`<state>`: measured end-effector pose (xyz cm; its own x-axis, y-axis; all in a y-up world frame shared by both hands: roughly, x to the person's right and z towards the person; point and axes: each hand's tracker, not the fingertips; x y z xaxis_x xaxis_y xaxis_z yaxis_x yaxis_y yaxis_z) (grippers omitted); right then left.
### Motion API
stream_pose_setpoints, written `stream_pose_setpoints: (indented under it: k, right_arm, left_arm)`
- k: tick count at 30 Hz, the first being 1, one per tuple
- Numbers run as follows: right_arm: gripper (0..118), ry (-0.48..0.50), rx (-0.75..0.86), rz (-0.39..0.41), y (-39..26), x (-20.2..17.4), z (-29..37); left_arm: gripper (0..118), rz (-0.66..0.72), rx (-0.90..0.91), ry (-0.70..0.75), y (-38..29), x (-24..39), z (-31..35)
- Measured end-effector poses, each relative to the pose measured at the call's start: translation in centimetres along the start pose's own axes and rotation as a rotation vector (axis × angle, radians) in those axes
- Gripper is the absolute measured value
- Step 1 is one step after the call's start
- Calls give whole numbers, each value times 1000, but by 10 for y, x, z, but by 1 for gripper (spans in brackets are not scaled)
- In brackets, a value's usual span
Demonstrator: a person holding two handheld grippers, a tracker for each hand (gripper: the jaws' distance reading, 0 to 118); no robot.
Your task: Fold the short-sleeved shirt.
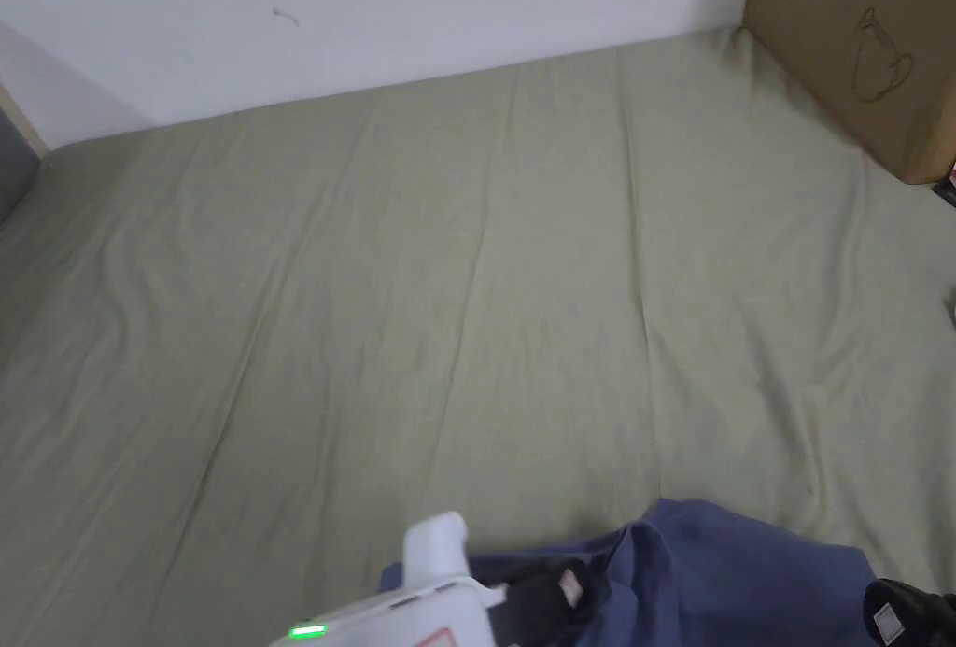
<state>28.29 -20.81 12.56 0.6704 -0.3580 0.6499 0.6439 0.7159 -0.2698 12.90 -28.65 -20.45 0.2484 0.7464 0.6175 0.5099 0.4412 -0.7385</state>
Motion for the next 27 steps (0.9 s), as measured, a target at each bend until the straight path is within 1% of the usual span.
stream_pose_setpoints:
  k: [1, 2, 3, 4, 5, 6, 7, 8, 9, 10, 11, 13, 14, 16, 19, 21, 23, 25, 26, 27]
  right_arm:
    - [0, -1, 0, 3, 0, -1, 1]
    - [0, -1, -3, 5, 1, -2, 1]
    - [0, -2, -5, 6, 1, -2, 0]
    - [0, -4, -8, 5, 2, -3, -1]
    - [0, -5, -11, 6, 3, -3, -1]
    - [0, -5, -12, 6, 3, -4, -2]
    - [0, -3, -11, 9, 3, -4, -2]
    - [0, 0, -11, 11, 3, -5, -2]
    - [0, 3, -15, 11, 4, -5, -4]
    - [0, 12, -21, 7, 4, -6, -7]
    - [0, 25, -30, 2, 5, -6, -10]
    - [0, 30, -38, 5, 4, -8, -15]
    - [0, 33, -43, 9, 4, -9, -17]
    - [0, 43, -55, 14, 3, -11, -19]
    - [0, 60, -62, 11, 1, -12, -20]
    - [0, 59, -67, 9, 0, -12, -19]
    - [0, 51, -69, 10, -2, -10, -17]
    - [0, 43, -71, 8, -2, -8, -15]
    - [0, 37, -69, 6, -1, -8, -14]
    - [0, 33, -67, 1, -1, -7, -13]
  left_arm:
    - [1, -22, -62, -10, -7, 3, -20]
    - [1, -72, -116, 26, -12, 10, -36]
    - [1, -128, -175, 90, -16, 14, -54]
    - [0, -154, -210, 145, -19, 14, -67]
    - [0, -146, -206, 169, -23, 9, -75]
    - [0, -119, -172, 126, -19, 6, -70]
    - [0, -55, -136, 79, -13, 4, -63]
    - [1, -9, -130, 71, -9, 1, -54]
    - [14, 11, -117, 73, -5, -1, -42]
    - [52, 8, -91, 59, -2, 0, -24]
    - [77, 2, -45, 51, 3, -1, -3]
    - [86, -10, 20, 73, 6, -11, 37]
    - [88, 4, 54, 79, 8, -18, 57]
    - [88, 55, 95, 89, 11, -38, 92]
    - [88, 151, 155, 136, 6, -75, 119]
    - [87, 251, 175, 130, 2, -101, 119]
    - [87, 340, 197, 56, -3, -122, 107]
    - [86, 397, 187, -12, -9, -134, 86]
    - [81, 401, 169, -41, -12, -138, 74]
    - [70, 428, 188, -92, -15, -139, 64]
